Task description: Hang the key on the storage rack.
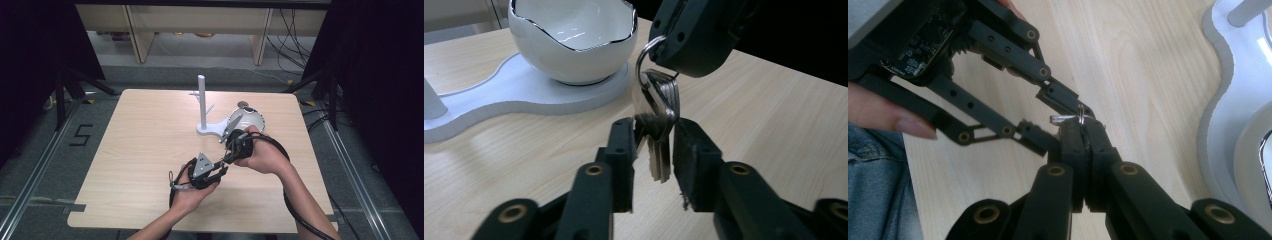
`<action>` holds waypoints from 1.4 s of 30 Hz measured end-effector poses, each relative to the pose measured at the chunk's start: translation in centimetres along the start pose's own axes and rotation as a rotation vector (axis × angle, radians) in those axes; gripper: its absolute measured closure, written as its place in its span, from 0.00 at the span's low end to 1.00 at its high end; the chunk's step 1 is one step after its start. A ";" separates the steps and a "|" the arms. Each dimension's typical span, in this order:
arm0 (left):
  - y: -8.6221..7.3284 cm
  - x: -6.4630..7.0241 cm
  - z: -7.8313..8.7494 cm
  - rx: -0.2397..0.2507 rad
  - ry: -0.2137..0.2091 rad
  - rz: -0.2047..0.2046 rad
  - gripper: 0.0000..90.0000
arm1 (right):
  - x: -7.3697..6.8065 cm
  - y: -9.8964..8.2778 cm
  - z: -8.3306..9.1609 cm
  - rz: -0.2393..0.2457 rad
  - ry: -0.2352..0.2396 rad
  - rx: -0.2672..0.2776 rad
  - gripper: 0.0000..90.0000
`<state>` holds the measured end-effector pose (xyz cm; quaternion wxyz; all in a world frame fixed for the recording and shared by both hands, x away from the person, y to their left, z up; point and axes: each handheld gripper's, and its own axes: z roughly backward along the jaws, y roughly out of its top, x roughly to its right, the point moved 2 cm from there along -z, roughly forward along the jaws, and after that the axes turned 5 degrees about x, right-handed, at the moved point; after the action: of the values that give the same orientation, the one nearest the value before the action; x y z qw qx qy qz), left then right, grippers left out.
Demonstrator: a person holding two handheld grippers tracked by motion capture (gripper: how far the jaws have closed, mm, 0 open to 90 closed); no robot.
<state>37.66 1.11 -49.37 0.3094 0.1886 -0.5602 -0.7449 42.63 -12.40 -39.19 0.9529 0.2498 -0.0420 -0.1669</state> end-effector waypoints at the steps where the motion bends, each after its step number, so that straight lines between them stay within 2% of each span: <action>1: 0.0 0.0 0.0 0.001 0.000 0.001 0.83 | 0.0 0.0 0.0 0.001 0.009 0.005 1.00; 3: 0.1 -0.2 0.2 -0.004 -0.012 -0.003 0.89 | 0.1 -0.1 0.1 -0.002 0.011 0.006 1.00; 6: 0.3 -0.3 0.4 -0.018 -0.005 -0.027 0.89 | 0.2 -0.1 0.0 -0.005 0.010 0.023 1.00; 9: 0.6 -0.4 0.6 -0.034 -0.005 -0.026 0.90 | 0.2 -0.2 0.1 -0.028 0.012 0.034 1.00; 12: 0.9 -0.6 0.7 -0.042 -0.008 -0.041 0.90 | 0.2 -0.1 0.1 -0.021 0.016 0.048 1.00; 15: 1.4 -0.8 0.9 -0.046 -0.013 -0.041 0.90 | 0.3 -0.1 0.3 -0.050 0.009 0.080 0.99; 17: 1.6 -1.2 1.1 -0.062 -0.012 -0.058 0.90 | 0.4 -0.1 0.5 -0.047 0.010 0.105 0.93; 18: 1.7 -1.3 1.1 -0.058 -0.018 -0.048 0.90 | 0.4 -0.1 0.6 -0.073 -0.008 0.116 0.88; 19: 1.8 -1.6 1.2 -0.064 -0.018 -0.055 0.90 | 0.6 -0.1 0.8 -0.052 -0.012 0.153 0.84; 20: 1.9 -1.8 1.3 -0.081 -0.012 -0.062 0.90 | 0.5 -0.1 1.0 -0.076 -0.005 0.167 0.82; 21: 2.0 -2.1 1.4 -0.085 -0.015 -0.063 0.90 | 0.6 -0.2 1.2 -0.074 -0.033 0.193 0.79; 22: 2.0 -2.5 1.6 -0.092 -0.008 -0.066 0.90 | 0.6 -0.6 1.8 -0.099 -0.049 0.241 0.75; 23: 2.1 -2.8 1.7 -0.090 -0.008 -0.069 0.90 | 0.6 -0.6 1.8 -0.099 -0.049 0.241 0.75; 24: 2.2 -3.2 1.9 -0.103 0.006 -0.079 0.90 | 1.0 -1.3 2.2 -0.100 -0.077 0.286 0.73; 25: 2.3 -4.2 2.2 -0.115 0.015 -0.084 0.90 | 1.2 -1.8 2.5 -0.122 -0.091 0.305 0.73; 26: 2.3 -4.2 2.2 -0.115 0.015 -0.084 0.90 | 1.2 -1.8 2.5 -0.122 -0.091 0.305 0.73; 27: 2.4 -4.7 2.4 -0.129 0.026 -0.086 0.90 | 1.4 -2.4 2.8 -0.130 -0.094 0.327 0.72; 30: 2.5 -6.7 2.9 -0.171 0.048 -0.092 0.90 | 2.0 -4.5 3.0 -0.195 -0.144 0.384 0.70; 31: 2.6 -7.2 2.9 -0.176 0.049 -0.092 0.90 | 2.1 -5.8 3.1 -0.235 -0.160 0.406 0.70; 34: 3.0 -8.7 3.4 -0.192 0.091 -0.092 0.90 | 2.3 -8.1 2.6 -0.269 -0.184 0.470 0.69; 35: 3.2 -9.1 3.6 -0.208 0.093 -0.097 0.90 | 2.2 -9.3 2.4 -0.310 -0.212 0.488 0.69; 36: 3.8 -9.9 4.0 -0.205 0.113 -0.093 0.90 | 2.0 -11.1 1.7 -0.350 -0.233 0.511 0.68; 37: 3.8 -9.9 4.0 -0.205 0.113 -0.093 0.90 | 2.0 -11.1 1.7 -0.350 -0.233 0.511 0.68; 39: 4.4 -10.7 4.4 -0.211 0.129 -0.085 0.90 | 1.7 -12.9 0.9 -0.386 -0.258 0.542 0.67; 41: 5.0 -11.4 4.6 -0.206 0.142 -0.079 0.90 | 1.2 -14.2 0.3 -0.416 -0.266 0.542 0.66; 42: 5.3 -11.8 4.7 -0.208 0.146 -0.081 0.90 | 1.0 -14.9 -0.2 -0.421 -0.277 0.559 0.65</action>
<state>44.75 11.46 -43.73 0.3367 0.2317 -0.4481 -0.7951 39.15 -24.83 -46.61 0.7781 0.4785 -0.1623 -0.3732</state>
